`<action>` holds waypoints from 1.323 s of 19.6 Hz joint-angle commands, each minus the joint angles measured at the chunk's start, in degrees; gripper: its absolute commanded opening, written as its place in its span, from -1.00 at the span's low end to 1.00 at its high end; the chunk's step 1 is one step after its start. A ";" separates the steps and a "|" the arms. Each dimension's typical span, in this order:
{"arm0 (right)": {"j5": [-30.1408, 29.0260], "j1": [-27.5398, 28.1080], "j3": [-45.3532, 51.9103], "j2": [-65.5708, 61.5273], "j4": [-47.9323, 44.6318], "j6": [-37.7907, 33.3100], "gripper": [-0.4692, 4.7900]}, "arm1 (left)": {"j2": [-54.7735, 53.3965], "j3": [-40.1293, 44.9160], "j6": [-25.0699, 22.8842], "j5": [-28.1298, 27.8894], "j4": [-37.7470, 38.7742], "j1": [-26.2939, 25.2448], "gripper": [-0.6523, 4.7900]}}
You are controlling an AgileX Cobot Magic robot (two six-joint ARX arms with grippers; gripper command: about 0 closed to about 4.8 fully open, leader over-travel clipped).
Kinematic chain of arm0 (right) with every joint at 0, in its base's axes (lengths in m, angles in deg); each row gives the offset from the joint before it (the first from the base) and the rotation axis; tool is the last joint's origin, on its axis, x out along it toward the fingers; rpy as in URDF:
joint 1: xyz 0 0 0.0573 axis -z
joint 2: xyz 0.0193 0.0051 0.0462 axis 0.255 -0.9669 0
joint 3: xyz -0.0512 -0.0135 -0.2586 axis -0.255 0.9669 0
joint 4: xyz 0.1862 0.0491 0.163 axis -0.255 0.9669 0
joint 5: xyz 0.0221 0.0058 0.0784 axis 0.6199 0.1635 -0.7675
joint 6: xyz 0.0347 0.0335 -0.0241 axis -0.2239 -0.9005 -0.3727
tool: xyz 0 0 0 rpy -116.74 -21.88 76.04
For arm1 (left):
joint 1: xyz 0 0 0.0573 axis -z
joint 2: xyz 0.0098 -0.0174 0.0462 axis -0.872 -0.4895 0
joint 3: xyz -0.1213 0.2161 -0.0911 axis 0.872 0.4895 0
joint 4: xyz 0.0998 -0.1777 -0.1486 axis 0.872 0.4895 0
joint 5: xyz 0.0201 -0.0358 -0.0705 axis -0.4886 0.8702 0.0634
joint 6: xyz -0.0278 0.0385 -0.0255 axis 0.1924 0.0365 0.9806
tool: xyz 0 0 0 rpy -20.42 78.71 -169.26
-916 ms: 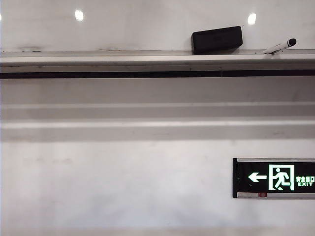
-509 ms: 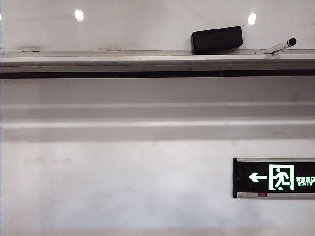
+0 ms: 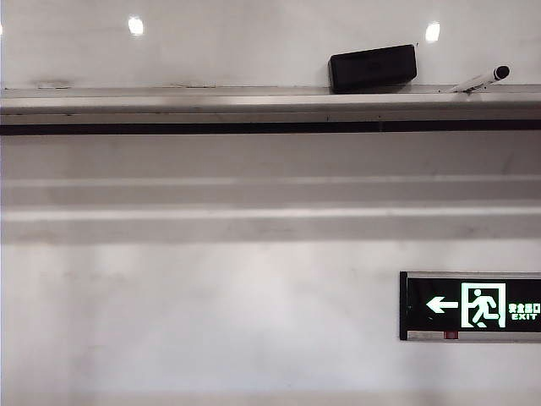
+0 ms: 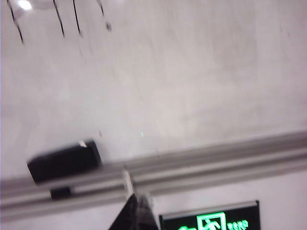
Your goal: Wipe the whiteboard clean using the black magnetic whiteboard eraser attached to the whiteboard.
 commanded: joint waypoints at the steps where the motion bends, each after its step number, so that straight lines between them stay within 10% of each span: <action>1: -3.91 -0.13 -7.32 -7.54 1.38 -2.60 -0.83 | -10.36 -11.63 0.09 7.78 0.63 0.00 -0.78; 6: -6.45 -1.57 -15.08 -16.87 2.27 -4.17 -0.83 | -25.33 -30.18 -0.28 16.92 10.84 0.61 -0.78; 11: -6.23 -9.42 -15.89 -21.86 1.73 -12.00 -0.83 | -33.97 -40.65 -0.87 16.79 18.27 14.29 -0.78; 15: -4.11 -16.17 -16.50 -24.87 -0.37 -14.40 -0.83 | -35.58 -42.36 -9.25 5.60 19.63 27.06 -0.78; 21: -3.56 -17.14 -16.63 -31.15 -7.58 -54.82 -0.83 | -36.15 -42.56 -12.37 -1.31 19.63 31.58 -0.78; 26: -4.00 -17.18 -16.63 -37.38 -12.07 -66.27 -0.83 | -36.17 -42.56 -12.37 -0.90 18.93 31.58 -0.78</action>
